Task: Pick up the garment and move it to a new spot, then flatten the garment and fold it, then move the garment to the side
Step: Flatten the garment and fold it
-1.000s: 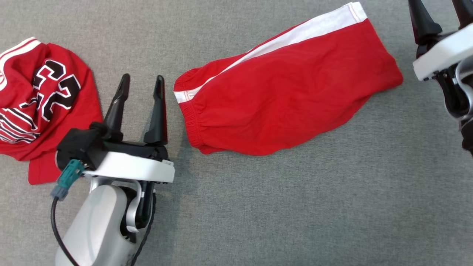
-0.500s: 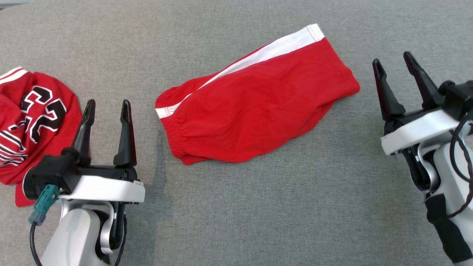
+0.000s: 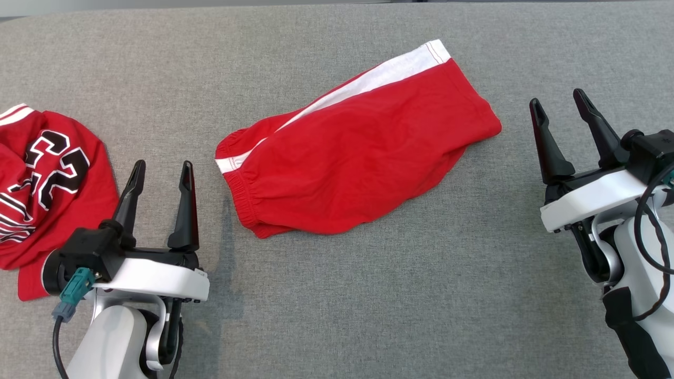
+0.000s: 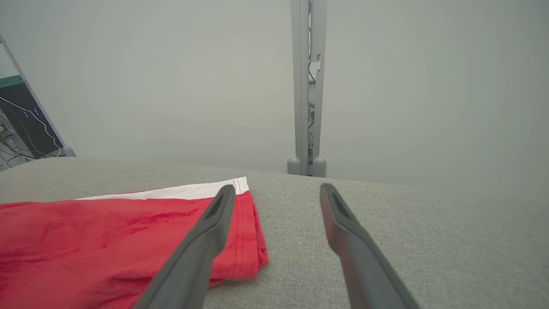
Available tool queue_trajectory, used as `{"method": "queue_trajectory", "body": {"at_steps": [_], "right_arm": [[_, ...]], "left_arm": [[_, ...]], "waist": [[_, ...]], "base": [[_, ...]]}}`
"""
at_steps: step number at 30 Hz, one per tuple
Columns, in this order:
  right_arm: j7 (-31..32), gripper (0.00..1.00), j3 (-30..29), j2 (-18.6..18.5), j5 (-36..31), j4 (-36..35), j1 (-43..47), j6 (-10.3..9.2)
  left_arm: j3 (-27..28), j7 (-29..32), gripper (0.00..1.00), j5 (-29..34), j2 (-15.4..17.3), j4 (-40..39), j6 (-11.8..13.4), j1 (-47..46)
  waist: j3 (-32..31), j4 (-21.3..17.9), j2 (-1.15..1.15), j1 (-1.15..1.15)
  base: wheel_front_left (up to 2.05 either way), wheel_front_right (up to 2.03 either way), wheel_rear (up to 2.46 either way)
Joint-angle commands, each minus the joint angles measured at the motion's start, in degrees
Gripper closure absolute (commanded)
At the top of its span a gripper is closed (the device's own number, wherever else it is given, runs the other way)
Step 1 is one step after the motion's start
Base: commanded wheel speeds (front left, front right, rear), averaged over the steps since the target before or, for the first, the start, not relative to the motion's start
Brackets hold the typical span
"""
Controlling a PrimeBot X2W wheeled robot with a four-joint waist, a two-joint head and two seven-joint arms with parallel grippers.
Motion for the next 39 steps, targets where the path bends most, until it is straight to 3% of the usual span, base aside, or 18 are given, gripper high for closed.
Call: {"method": "queue_trajectory", "body": {"at_steps": [1,10,20,29,30,31,32,33,39], "right_arm": [[-0.14,0.00,-0.19,-0.38,0.01,0.19,0.32,0.01],[1.05,0.00,1.48,-1.67,1.07,3.54,-4.59,0.01],[2.89,0.00,9.13,-0.75,3.39,16.83,-11.86,0.01],[4.74,0.00,13.39,1.43,9.36,27.99,-14.23,0.01],[4.97,0.55,13.95,1.65,10.22,28.24,-14.26,0.01],[5.34,0.68,14.67,1.87,11.15,28.39,-14.21,0.01],[5.59,0.91,15.40,1.94,11.89,28.54,-14.10,0.01],[5.57,1.00,16.00,1.83,12.60,28.49,-14.20,0.01],[3.73,1.00,19.12,1.37,16.40,27.58,-13.13,0.01]], "left_arm": [[0.01,0.08,0.00,0.08,0.25,0.14,0.08,-0.97],[-1.26,0.65,0.00,0.33,-0.16,-0.12,-0.33,-2.93],[-2.94,0.40,0.00,0.52,-1.61,0.73,-1.00,-5.42],[-3.37,0.04,0.00,0.89,-1.87,1.63,-1.51,-6.49],[-3.38,0.00,0.00,0.96,-1.82,1.71,-1.48,-6.60],[-3.43,-0.01,0.00,1.02,-1.81,1.78,-1.50,-6.72],[-3.51,-0.02,0.00,1.02,-1.78,1.83,-1.57,-6.81],[-3.63,0.05,0.00,1.10,-1.69,1.92,-1.59,-6.92],[-3.90,0.33,0.00,1.24,-1.35,2.10,-1.19,-7.23]], "waist": [[-0.08,0.03,0.00,0.00],[1.69,1.57,0.00,0.00],[4.11,4.56,0.00,0.00],[5.26,4.89,0.00,0.00],[5.30,4.75,0.00,0.00],[5.34,4.62,0.00,0.00],[5.37,4.49,0.00,0.00],[5.44,4.33,0.00,0.00],[4.83,3.20,0.00,0.00]], "base": [[0.00,0.00,0.00],[0.00,0.00,0.00],[0.00,0.00,0.00],[0.00,0.00,0.00],[0.00,0.00,0.00],[0.00,0.00,0.00],[0.00,0.00,0.00],[0.00,0.00,0.00],[0.00,0.00,0.00]]}}
